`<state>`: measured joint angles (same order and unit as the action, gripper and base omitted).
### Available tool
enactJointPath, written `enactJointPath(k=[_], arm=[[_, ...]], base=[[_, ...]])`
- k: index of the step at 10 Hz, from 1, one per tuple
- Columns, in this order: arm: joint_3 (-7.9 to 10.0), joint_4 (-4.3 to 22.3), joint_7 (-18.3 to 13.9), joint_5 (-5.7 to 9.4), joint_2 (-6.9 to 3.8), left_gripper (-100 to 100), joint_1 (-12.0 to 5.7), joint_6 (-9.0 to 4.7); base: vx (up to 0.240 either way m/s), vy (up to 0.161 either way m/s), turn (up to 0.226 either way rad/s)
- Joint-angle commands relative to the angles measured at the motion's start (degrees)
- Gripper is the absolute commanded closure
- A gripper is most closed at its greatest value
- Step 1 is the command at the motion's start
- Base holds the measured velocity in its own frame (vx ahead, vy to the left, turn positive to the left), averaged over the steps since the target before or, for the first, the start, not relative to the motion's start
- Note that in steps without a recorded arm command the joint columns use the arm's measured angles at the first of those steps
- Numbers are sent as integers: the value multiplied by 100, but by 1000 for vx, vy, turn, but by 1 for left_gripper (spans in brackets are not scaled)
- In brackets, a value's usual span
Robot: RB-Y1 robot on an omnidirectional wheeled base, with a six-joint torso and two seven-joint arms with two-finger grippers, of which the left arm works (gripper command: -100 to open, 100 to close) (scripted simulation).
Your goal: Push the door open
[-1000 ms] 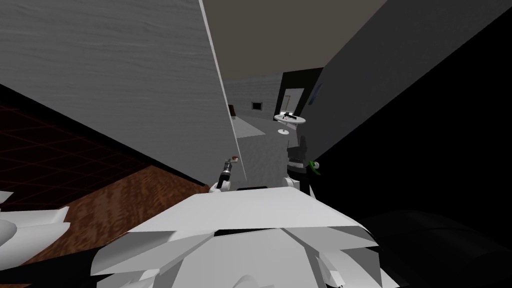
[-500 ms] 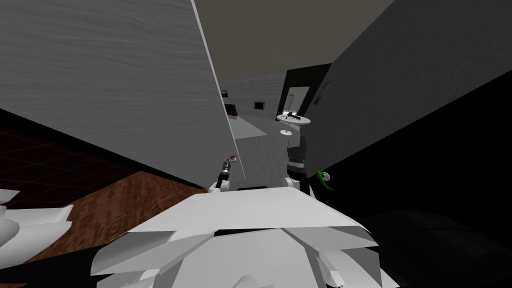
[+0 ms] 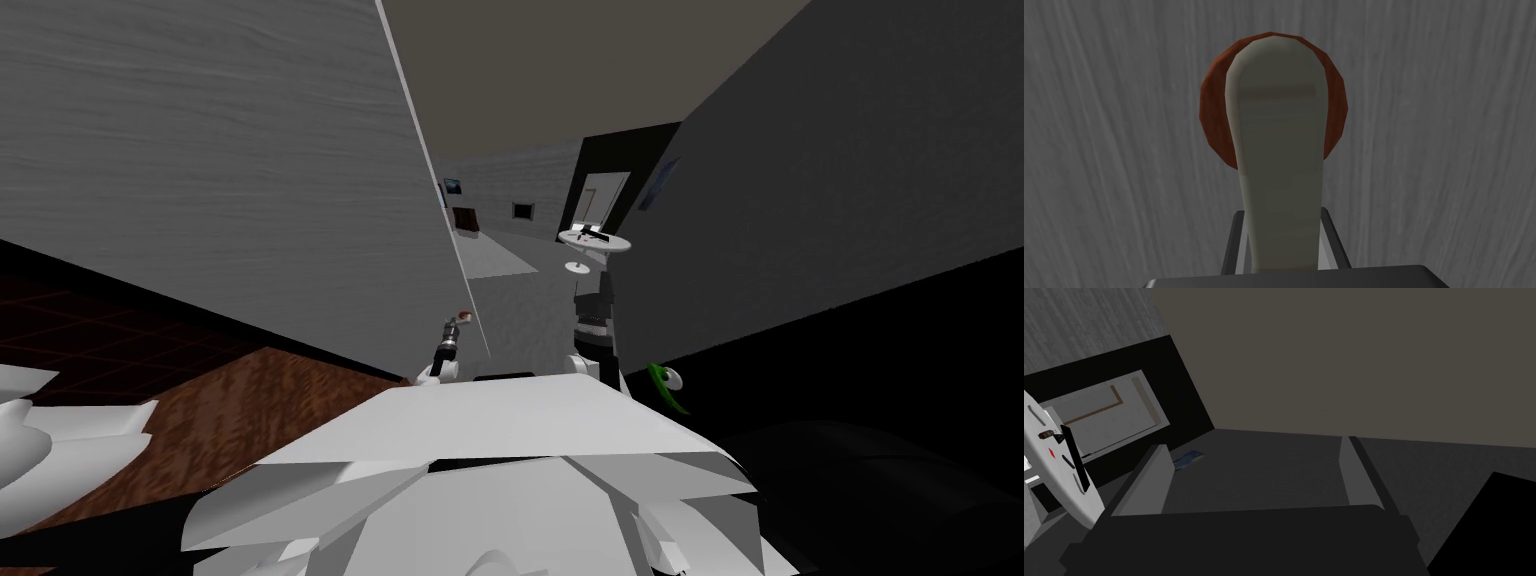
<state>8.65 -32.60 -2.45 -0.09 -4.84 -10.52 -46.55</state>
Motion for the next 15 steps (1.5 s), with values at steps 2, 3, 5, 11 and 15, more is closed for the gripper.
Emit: enactJointPath(k=[2,3,5,11,15], arm=[[195,-177,-4,-12,-75,100,69,72],[264,-179,3,-21,-70,100,71,73],[398,-182,17,-40,-54,100,74,77],[674,-189,45,-77,2,100,82,83],[878,-194,66,-105,74,100,88,88]], base=[[147,-64,72],[200,-90,126],[229,-112,154],[132,-62,76],[178,-88,98]])
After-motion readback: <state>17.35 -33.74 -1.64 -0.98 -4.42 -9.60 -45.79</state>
